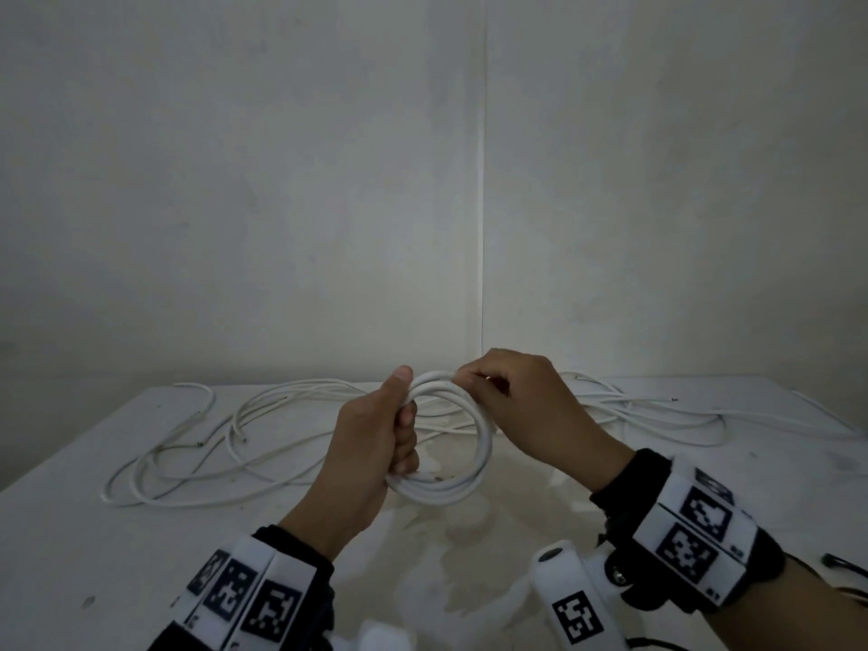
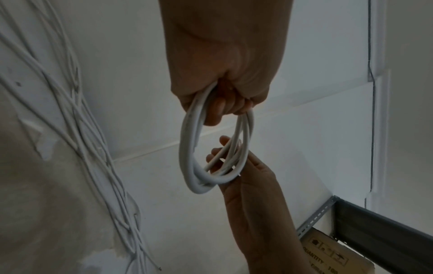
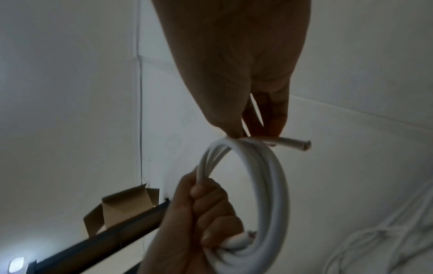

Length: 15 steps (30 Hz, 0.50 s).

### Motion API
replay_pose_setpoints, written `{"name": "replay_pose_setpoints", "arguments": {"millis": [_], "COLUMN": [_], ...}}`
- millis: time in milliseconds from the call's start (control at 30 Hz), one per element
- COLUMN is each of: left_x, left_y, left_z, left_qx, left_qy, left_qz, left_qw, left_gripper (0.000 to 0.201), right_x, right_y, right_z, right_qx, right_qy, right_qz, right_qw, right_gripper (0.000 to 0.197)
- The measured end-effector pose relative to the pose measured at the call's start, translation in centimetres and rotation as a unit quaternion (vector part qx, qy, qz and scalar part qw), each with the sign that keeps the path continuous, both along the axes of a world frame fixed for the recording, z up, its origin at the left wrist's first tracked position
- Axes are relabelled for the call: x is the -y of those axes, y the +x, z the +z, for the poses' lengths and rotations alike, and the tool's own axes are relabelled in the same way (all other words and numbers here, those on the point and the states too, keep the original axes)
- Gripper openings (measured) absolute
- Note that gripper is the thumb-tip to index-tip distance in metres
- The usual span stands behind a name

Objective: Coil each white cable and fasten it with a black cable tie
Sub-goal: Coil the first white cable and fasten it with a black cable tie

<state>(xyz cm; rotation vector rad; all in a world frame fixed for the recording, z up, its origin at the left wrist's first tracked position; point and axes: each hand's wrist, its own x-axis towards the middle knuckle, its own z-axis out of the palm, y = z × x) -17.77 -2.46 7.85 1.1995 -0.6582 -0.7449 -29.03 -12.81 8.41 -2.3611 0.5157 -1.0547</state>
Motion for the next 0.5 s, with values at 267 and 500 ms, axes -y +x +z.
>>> {"name": "replay_pose_setpoints", "arguments": {"millis": [267,500], "left_x": [0.0,-0.1], "left_y": [0.3,0.3], "left_z": [0.6,0.5], "left_qx": [-0.002,0.014], "left_qy": [-0.024,-0.02], "left_qz": [0.008,0.013], "left_qw": [1.0,1.0], "left_gripper": [0.047,0.047], "right_x": [-1.3,-1.3], "right_y": [0.1,0.1], "right_z": [0.1,0.0], "right_qx": [-0.007,0.032], "right_qy": [0.168,0.282], "right_qz": [0.094,0.163], "right_qw": [0.981,0.945], "right_gripper": [0.018,0.009]}}
